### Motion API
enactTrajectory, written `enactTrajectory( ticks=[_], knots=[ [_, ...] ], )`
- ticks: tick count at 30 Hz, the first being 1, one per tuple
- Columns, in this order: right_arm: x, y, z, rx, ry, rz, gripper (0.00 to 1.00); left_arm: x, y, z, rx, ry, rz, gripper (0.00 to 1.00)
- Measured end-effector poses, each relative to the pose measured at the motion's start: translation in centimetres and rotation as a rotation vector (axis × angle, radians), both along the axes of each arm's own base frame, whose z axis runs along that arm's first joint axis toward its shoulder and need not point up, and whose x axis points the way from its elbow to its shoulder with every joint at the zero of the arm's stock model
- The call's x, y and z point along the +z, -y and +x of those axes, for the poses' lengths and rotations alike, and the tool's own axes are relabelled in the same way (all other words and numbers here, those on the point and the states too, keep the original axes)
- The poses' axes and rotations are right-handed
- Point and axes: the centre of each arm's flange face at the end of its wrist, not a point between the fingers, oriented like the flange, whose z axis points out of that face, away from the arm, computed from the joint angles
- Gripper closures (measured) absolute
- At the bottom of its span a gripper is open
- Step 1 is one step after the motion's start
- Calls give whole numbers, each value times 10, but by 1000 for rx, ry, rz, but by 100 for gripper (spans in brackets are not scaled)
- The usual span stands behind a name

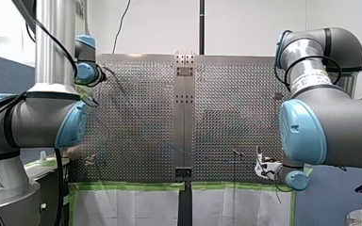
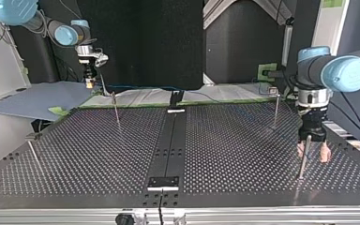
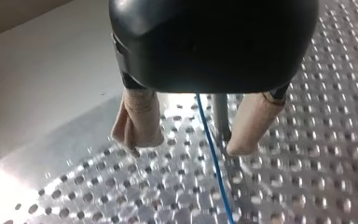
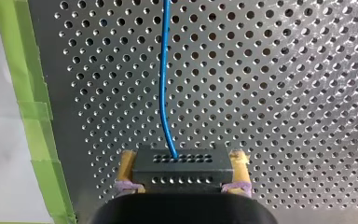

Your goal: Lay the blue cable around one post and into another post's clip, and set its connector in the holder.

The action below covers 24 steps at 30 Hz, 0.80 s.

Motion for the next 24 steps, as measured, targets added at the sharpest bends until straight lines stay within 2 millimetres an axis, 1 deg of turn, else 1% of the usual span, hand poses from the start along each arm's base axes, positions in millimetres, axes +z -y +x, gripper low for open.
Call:
enactTrajectory(
  ticks=[8, 12, 17, 21, 24],
  knots=[
    [0, 0, 0, 0, 3, 2, 100, 5, 6, -31, -3, 9, -79, 0],
    [0, 0, 1, 1, 4, 4, 100, -1, 8, -42, -3, 0, -107, 0],
    [0, -1, 1, 2, 5, 7, 100, -8, 2, -64, 52, -40, -91, 0],
    [0, -1, 2, 3, 6, 10, 100, 1, -4, -79, 111, -54, -56, 0],
    [0, -2, 2, 3, 8, 12, 100, 16, -9, -88, 155, -49, -25, 0]
  ],
)
